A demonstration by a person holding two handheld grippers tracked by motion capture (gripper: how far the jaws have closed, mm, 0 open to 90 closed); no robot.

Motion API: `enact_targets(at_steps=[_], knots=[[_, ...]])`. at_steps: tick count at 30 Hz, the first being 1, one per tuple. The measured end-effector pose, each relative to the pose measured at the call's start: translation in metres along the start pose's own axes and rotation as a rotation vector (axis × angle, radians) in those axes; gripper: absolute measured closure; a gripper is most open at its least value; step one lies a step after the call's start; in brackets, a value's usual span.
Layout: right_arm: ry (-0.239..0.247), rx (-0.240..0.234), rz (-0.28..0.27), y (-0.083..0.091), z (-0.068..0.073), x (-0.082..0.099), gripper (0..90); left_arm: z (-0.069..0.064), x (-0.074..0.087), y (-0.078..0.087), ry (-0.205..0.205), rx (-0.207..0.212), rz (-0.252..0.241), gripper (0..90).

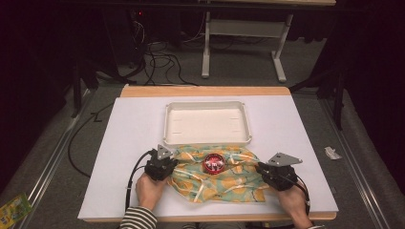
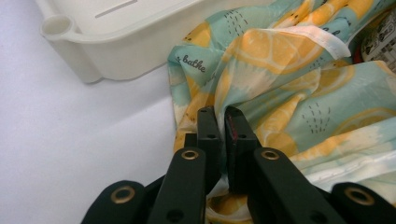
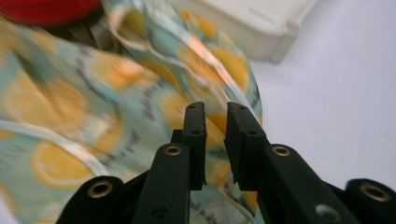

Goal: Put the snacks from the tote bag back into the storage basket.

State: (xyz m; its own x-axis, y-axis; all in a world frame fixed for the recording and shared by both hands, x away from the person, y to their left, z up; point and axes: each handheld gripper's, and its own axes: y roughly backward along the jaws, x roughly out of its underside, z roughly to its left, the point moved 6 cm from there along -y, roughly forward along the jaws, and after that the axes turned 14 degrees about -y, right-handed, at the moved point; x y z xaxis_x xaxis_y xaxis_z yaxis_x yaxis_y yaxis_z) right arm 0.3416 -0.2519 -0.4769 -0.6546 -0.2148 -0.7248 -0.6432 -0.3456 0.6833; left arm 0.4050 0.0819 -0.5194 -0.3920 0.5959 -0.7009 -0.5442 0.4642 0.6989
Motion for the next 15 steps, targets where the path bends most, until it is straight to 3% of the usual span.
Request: enact_targets(at_steps=[6,10,15], knots=[[0.057,-0.088,-0.045,0.008,0.029,-0.023,66.8,-0.001,0.0,0.0,-0.012,-0.004,0.007,86.3],[0.102,-0.114,-0.024,-0.009,0.047,-0.03,60.1,-0.001,0.0,0.0,-0.01,-0.003,0.005,86.1],[0.095,-0.13,0.001,-0.032,0.05,-0.033,58.8,-0.002,0.002,0.0,-0.004,-0.021,-0.02,85.4]])
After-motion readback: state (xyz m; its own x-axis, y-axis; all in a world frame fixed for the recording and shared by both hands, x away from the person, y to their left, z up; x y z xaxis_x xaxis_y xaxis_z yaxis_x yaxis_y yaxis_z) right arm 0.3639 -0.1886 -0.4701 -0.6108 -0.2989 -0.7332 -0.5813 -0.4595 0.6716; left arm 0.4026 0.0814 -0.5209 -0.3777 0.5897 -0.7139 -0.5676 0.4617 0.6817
